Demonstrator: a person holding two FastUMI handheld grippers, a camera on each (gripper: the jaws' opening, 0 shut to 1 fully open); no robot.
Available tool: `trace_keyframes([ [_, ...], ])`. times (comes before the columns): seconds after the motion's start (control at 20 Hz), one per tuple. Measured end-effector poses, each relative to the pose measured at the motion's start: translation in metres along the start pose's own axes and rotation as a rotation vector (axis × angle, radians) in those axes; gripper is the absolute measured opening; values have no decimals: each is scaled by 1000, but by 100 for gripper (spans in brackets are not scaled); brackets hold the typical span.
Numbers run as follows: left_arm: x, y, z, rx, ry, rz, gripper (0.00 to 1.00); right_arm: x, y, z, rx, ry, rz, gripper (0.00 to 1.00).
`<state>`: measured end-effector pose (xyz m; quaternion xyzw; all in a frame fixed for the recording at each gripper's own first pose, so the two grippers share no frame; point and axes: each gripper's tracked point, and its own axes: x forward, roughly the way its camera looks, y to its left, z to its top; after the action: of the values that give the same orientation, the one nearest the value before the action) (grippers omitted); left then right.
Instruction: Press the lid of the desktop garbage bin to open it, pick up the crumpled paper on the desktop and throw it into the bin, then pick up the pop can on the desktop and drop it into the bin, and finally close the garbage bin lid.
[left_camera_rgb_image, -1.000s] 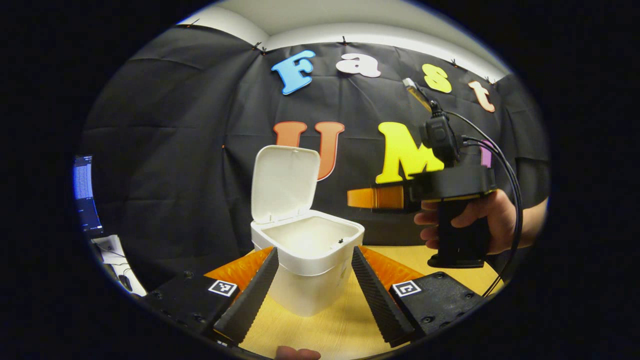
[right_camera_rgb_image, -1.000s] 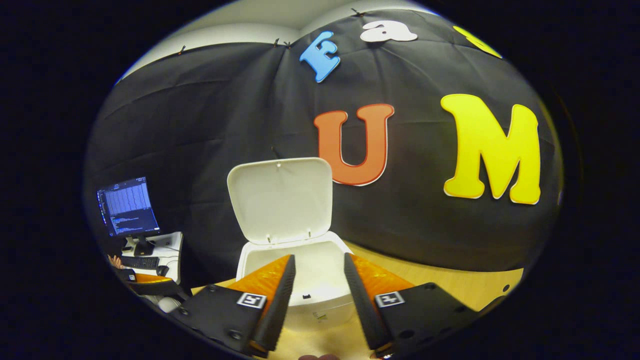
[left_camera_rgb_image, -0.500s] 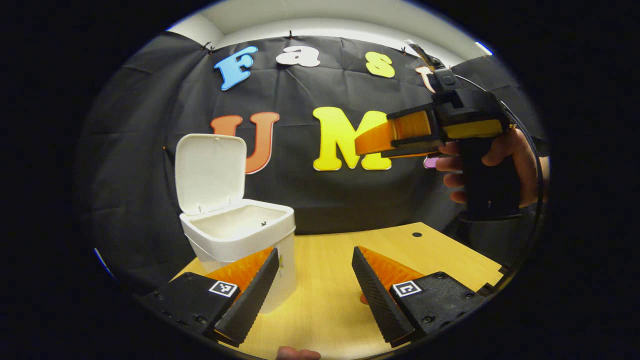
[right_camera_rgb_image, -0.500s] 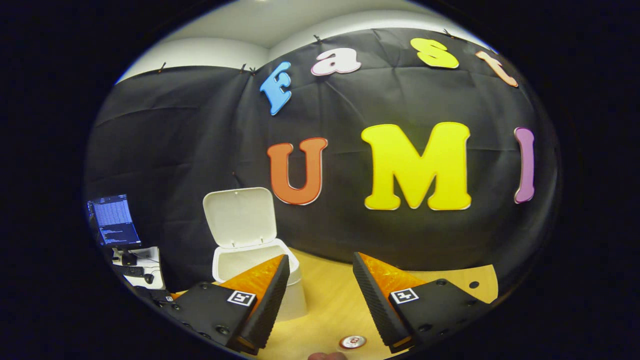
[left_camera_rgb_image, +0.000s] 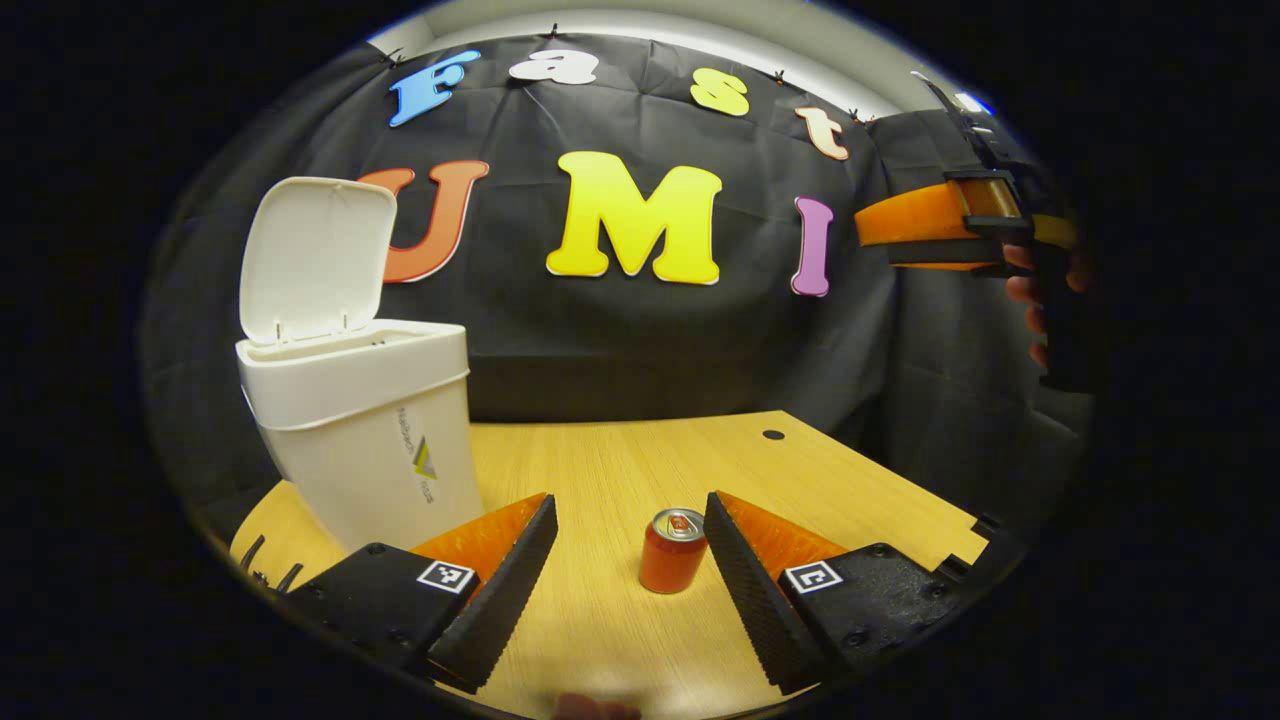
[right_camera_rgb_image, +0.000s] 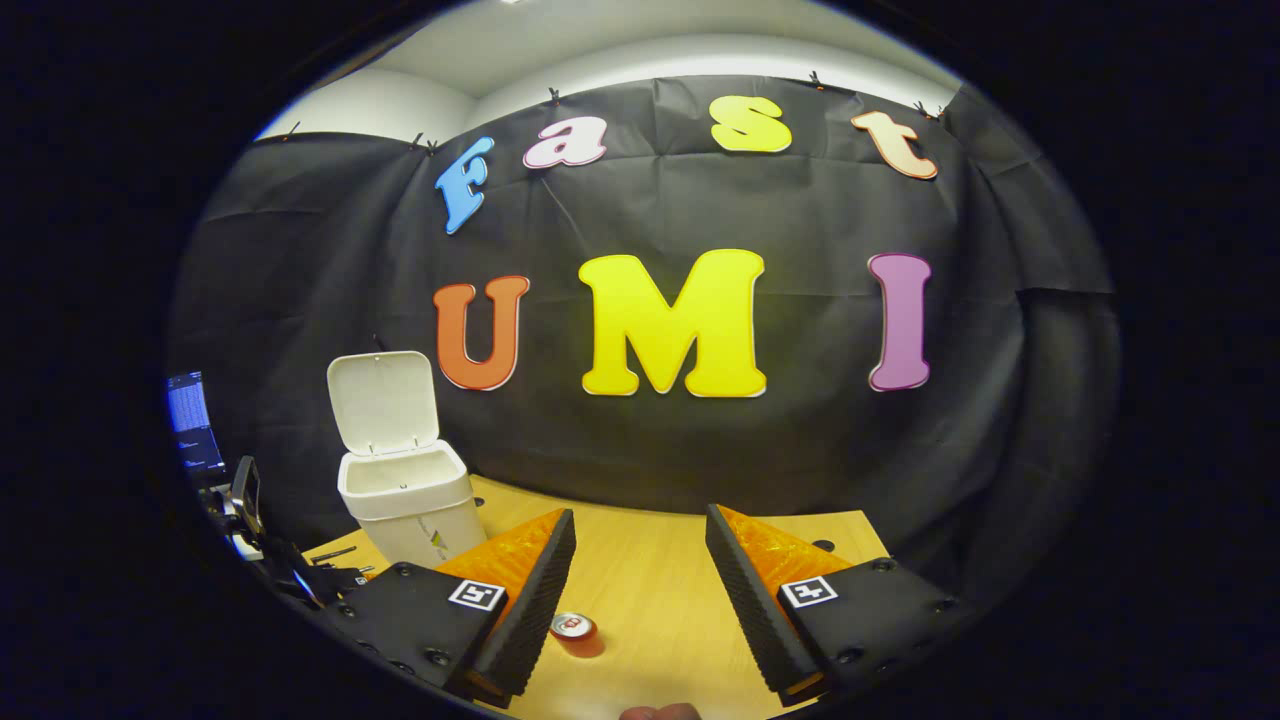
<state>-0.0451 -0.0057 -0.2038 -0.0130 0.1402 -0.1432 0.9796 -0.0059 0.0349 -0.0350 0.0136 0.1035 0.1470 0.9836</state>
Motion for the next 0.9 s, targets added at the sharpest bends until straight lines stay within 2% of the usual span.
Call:
trace_keyframes([
  [0.4, 55, -33, -90, 38, 129, -63, 97, -47, -51, -63, 18, 119, -121, 84],
  [0.6, 88, -33, -103, 56, 146, -42, 98, -63, -70, -81, -2, 165, -152, 85],
  [0.9, 118, -21, -105, 63, 154, -15, 97, -58, -82, -78, 17, 172, -161, 84],
])
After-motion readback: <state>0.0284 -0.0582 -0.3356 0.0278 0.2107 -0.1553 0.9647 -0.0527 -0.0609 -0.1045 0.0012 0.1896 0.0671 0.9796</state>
